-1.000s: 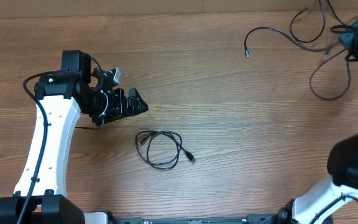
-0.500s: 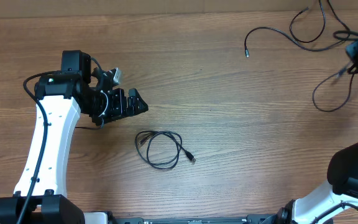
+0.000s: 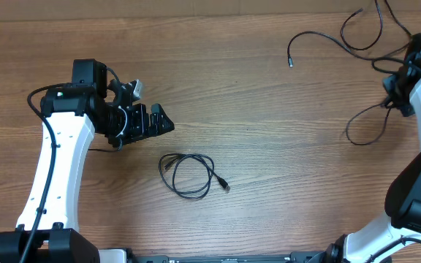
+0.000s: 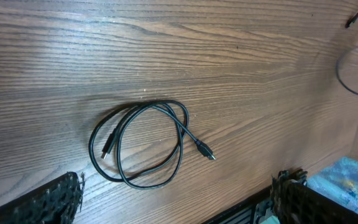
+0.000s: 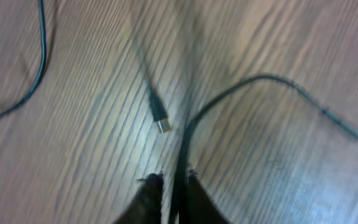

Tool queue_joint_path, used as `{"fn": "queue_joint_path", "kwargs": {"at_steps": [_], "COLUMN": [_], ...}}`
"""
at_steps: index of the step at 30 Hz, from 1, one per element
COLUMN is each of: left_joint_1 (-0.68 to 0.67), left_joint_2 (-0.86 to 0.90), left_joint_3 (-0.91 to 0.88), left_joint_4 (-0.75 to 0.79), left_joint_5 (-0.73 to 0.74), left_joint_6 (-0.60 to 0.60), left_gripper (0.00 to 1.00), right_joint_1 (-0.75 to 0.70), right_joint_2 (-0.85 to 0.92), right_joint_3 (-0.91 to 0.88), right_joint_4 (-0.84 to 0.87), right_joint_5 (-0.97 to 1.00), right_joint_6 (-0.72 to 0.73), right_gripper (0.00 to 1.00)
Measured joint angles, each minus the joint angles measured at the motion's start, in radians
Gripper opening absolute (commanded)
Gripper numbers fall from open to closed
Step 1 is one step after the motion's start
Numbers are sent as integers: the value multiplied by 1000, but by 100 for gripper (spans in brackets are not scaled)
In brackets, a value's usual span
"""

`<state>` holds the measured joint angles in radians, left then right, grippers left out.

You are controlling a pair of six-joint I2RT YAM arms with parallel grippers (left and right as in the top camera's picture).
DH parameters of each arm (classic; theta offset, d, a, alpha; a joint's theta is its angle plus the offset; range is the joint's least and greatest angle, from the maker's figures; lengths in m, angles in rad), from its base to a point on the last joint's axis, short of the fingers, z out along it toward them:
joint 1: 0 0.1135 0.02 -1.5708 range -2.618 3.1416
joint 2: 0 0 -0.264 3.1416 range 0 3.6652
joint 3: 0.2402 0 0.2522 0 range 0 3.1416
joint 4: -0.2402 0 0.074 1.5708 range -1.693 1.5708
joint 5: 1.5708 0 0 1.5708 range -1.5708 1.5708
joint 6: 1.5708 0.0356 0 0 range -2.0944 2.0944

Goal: Untangle cables

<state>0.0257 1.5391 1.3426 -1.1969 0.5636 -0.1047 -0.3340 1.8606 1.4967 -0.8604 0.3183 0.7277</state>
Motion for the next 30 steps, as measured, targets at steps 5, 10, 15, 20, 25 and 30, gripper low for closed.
{"fn": "queue_joint_path", "kwargs": {"at_steps": [5,10,15,20,25,30], "left_joint_1": [0,0,0,0,0,0], "left_joint_2": [0,0,0,0,0,0], "left_joint_3": [0,0,0,0,0,0], "left_joint_4": [0,0,0,0,0,0], "left_joint_5": [0,0,0,0,0,0], "left_joint_6": [0,0,0,0,0,0], "left_gripper": [100,99,100,100,100,99], "right_joint_1": [1,1,1,1,1,1], "right_joint_2": [0,0,0,0,0,5], "right_joint_3": [-56,-72,-72,-72,-69,37], "right_joint_4": [50,58,67,48,-14,-122], "right_joint_5": [-35,-50,-69,-106,-119,-127], "right_joint_6": [3,2,-31,-103,-132,-147], "right_gripper": [61,68,79,81,82,81]}}
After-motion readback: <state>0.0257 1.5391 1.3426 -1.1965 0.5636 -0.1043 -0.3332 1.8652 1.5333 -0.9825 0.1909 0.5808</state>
